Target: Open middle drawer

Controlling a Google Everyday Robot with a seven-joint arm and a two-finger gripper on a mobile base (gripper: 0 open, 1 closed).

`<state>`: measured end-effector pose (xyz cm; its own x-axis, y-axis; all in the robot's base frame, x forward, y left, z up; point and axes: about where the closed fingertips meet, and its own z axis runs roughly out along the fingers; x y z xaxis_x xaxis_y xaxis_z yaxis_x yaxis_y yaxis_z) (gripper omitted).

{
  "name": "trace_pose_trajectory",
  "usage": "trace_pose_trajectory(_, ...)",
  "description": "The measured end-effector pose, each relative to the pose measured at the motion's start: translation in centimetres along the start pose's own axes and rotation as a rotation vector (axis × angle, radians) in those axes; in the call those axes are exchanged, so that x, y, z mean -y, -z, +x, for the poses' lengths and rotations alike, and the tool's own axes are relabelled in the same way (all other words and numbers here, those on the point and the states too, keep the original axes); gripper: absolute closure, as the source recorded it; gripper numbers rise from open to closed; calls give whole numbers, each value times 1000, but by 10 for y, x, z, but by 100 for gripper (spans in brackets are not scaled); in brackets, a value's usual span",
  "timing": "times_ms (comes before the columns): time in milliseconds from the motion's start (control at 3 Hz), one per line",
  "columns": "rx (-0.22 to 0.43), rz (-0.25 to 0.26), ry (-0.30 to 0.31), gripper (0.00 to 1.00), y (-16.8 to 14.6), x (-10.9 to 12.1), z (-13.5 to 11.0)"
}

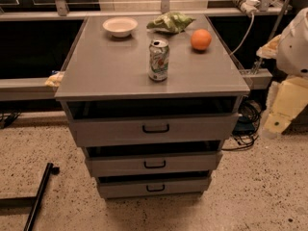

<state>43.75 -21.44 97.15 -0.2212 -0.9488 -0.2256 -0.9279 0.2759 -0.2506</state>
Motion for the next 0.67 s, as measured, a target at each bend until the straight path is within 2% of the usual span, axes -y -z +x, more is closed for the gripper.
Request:
trace_pose_trajectory(333, 61, -17, -15, 0, -31, -13, -2)
trace_pose_trajectory(667, 155, -67, -24, 0, -91, -31, -4)
